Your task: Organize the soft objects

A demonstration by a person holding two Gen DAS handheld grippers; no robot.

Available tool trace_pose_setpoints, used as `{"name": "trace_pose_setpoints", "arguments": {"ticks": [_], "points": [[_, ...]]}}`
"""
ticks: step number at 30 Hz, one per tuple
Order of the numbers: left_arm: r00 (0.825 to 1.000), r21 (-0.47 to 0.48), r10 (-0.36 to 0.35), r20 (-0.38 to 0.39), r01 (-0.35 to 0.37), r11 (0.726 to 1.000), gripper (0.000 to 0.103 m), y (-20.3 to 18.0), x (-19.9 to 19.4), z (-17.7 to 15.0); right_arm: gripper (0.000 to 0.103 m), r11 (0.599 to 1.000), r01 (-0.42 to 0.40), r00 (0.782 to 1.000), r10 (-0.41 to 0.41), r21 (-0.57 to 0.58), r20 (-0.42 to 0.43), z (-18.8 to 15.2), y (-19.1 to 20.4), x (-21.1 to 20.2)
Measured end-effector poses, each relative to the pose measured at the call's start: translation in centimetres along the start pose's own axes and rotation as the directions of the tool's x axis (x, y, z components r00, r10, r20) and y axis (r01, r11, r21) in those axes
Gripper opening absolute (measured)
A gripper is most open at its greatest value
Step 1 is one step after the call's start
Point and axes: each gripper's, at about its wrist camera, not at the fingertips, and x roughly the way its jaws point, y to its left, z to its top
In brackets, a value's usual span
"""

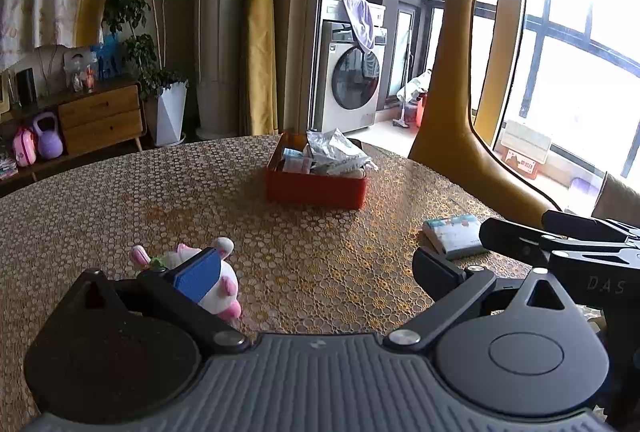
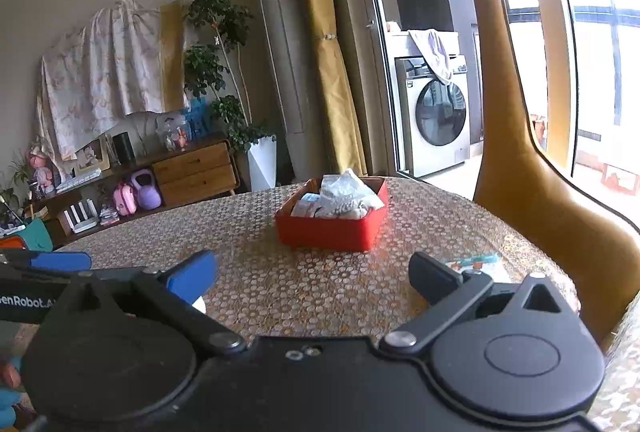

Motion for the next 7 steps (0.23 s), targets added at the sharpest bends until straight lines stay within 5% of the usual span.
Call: {"name": "trace_pose_setpoints", "arguments": {"ticks": [7], "points": [[1.0,0.003,0.008,-0.016,-0.008,1.0,0.103,-0.07,-0.29,-0.47,0.103,1.0,0.003,1.0,-0.003,-0.006,-0.008,-0.31,0.2,-0.34]]}}
